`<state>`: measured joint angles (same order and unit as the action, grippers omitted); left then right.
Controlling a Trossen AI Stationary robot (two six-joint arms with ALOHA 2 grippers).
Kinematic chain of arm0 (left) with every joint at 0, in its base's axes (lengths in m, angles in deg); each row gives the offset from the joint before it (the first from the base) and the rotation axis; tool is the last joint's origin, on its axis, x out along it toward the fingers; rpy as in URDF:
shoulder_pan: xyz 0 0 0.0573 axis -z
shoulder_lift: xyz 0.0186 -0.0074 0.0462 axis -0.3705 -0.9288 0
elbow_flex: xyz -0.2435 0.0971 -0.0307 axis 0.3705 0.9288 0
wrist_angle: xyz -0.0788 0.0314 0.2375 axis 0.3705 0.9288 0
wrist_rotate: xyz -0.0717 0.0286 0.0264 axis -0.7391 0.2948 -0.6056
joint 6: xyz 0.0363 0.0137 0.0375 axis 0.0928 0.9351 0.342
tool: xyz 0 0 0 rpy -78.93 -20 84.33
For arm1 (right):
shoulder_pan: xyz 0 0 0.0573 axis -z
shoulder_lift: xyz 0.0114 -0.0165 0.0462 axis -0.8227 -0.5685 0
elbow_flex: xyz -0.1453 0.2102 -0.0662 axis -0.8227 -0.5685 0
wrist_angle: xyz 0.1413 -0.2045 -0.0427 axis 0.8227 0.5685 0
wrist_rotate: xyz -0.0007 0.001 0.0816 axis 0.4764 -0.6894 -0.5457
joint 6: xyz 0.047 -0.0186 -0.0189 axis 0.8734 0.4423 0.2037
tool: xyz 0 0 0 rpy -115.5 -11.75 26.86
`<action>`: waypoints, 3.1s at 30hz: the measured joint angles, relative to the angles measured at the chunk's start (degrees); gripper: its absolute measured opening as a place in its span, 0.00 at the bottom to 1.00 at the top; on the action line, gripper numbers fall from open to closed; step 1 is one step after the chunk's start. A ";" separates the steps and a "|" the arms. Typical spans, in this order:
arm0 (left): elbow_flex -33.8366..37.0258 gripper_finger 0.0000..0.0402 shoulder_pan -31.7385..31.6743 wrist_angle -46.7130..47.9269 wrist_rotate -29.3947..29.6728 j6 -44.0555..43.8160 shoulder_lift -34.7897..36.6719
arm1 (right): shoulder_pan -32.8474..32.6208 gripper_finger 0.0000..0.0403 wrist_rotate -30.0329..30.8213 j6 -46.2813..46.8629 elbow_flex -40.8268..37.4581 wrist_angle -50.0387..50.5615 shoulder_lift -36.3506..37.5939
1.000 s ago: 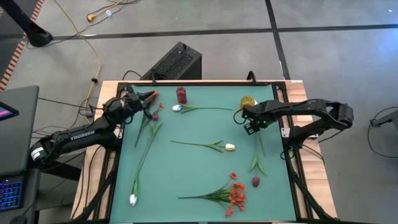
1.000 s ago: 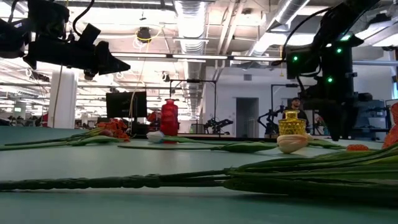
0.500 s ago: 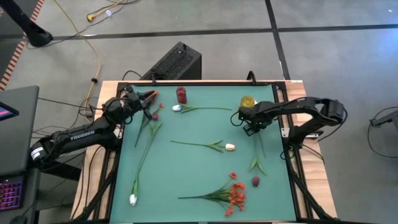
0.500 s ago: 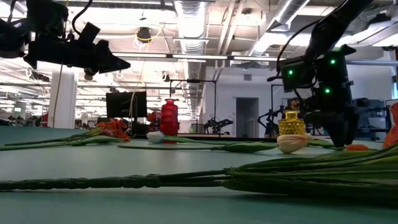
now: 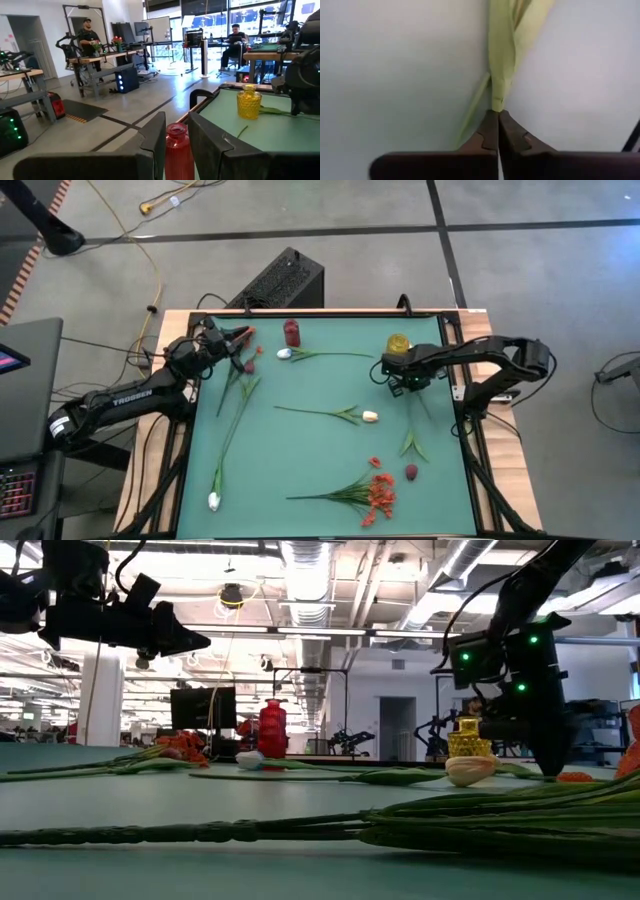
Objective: Sort flowers into vase by color
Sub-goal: Put the right yellow flower into the yellow vase
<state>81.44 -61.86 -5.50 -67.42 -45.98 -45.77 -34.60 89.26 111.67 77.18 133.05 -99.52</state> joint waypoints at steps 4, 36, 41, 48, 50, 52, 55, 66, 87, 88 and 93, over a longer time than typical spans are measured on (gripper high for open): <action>0.00 0.18 0.00 -0.09 -0.03 -0.22 0.05 | 0.07 0.05 0.26 1.64 -0.30 1.78 3.71; 0.00 0.18 0.02 -0.37 -1.38 -0.46 0.15 | -3.63 0.05 29.21 -23.22 -0.03 -39.14 41.44; 0.00 0.18 0.02 -0.33 -1.34 -0.46 0.15 | -3.01 0.05 30.32 -36.02 -0.01 -47.03 41.00; 0.00 0.18 0.01 -0.07 -1.29 -0.19 0.13 | 1.02 0.05 30.73 -37.87 -0.01 -47.64 37.04; 0.00 0.18 0.00 -0.07 -1.27 0.02 0.15 | 2.21 0.05 30.44 -38.08 -0.01 -48.65 35.50; 0.00 0.18 0.02 -0.07 -1.22 0.04 0.13 | 3.17 0.05 30.15 -39.30 -0.01 -49.63 34.04; 0.00 0.18 0.02 -0.05 -1.22 0.04 0.13 | 4.04 0.05 30.04 -40.15 -0.01 -51.93 32.11; 0.00 0.18 0.01 1.20 -1.22 0.35 0.13 | 4.50 0.05 29.98 -41.79 -0.03 -54.66 29.36; 0.00 0.18 0.01 1.44 -0.98 0.28 0.13 | 4.99 0.05 30.20 -39.28 -10.56 -63.99 29.16; 0.00 0.18 0.02 1.42 -0.98 0.28 0.13 | 4.79 0.06 30.19 -38.89 -10.56 -63.31 29.13; 0.00 0.18 0.00 1.46 -0.98 0.20 0.13 | 3.83 0.12 30.10 -38.71 -10.56 -60.37 29.12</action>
<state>81.44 -61.86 -4.04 -68.41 -45.78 -45.64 -30.78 119.37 72.97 66.62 72.68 -70.39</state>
